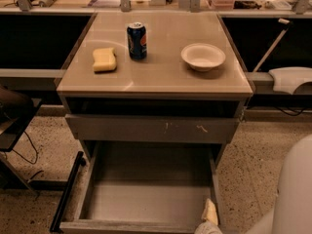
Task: Open middle drawer
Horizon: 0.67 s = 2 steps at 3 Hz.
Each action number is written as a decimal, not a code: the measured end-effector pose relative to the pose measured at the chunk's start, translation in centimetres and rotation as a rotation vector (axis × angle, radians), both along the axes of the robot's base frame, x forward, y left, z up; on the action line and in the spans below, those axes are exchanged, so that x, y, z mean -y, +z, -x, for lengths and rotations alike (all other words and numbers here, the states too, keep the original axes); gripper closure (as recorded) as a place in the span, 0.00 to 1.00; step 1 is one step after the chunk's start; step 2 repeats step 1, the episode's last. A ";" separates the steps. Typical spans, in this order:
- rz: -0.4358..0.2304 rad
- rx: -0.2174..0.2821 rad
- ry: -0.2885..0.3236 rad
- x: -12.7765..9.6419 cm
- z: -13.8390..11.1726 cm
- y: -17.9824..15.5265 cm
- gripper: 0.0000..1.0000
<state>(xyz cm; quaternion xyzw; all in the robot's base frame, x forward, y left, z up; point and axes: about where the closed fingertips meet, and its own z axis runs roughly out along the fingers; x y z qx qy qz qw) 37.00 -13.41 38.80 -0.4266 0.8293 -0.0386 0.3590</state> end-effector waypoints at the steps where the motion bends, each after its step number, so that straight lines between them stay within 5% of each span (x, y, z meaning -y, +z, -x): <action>1: 0.000 0.000 0.000 0.0 0.0 0.0 0.00; 2: 0.000 0.000 0.000 0.0 0.0 0.0 0.00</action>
Offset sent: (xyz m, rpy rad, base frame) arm 0.0000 0.0000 0.0000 0.0000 0.0000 0.0000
